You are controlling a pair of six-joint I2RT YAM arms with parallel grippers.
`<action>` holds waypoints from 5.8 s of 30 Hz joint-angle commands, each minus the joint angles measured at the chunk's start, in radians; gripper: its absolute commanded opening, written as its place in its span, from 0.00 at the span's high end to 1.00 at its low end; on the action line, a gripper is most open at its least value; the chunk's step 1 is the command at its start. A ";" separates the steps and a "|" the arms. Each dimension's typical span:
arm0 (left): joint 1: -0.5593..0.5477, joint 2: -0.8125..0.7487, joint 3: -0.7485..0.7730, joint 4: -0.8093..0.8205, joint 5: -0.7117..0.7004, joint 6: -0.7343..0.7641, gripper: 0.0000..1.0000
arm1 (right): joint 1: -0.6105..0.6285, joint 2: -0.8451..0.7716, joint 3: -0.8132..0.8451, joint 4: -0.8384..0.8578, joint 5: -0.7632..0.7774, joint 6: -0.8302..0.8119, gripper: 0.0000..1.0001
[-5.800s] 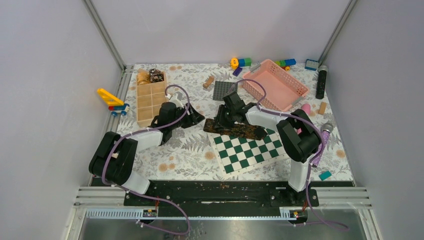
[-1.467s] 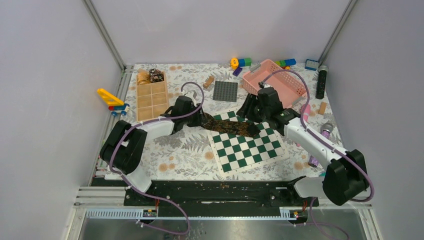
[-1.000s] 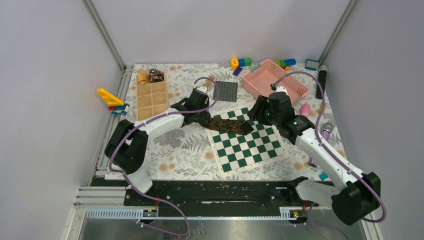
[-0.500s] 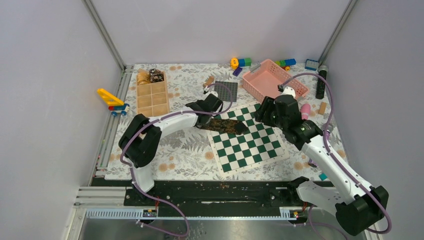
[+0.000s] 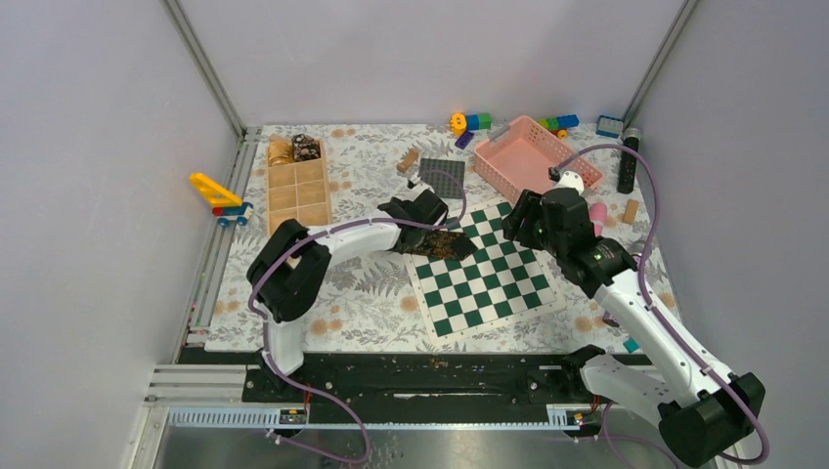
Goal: Roll the ties
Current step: Roll the tie at the center of the board.
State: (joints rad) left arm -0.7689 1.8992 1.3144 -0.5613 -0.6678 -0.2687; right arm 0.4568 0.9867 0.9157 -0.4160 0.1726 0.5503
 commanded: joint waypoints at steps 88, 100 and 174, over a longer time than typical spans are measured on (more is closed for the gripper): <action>0.398 -0.513 -0.439 0.581 0.798 -0.324 0.29 | 0.000 0.395 0.172 0.263 -0.369 0.205 0.51; 0.449 -0.484 -0.584 0.837 0.864 -0.398 0.43 | 0.150 0.804 0.302 0.441 -0.462 0.252 0.64; 0.452 -0.144 -0.680 1.237 1.113 -0.418 0.48 | 0.187 1.075 0.434 0.368 -0.457 0.252 0.62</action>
State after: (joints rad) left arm -0.3168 1.7435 0.6563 0.5694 0.3786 -0.6754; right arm 0.6338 2.0460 1.3304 -0.0269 -0.3038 0.8055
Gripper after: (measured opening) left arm 0.541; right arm 0.379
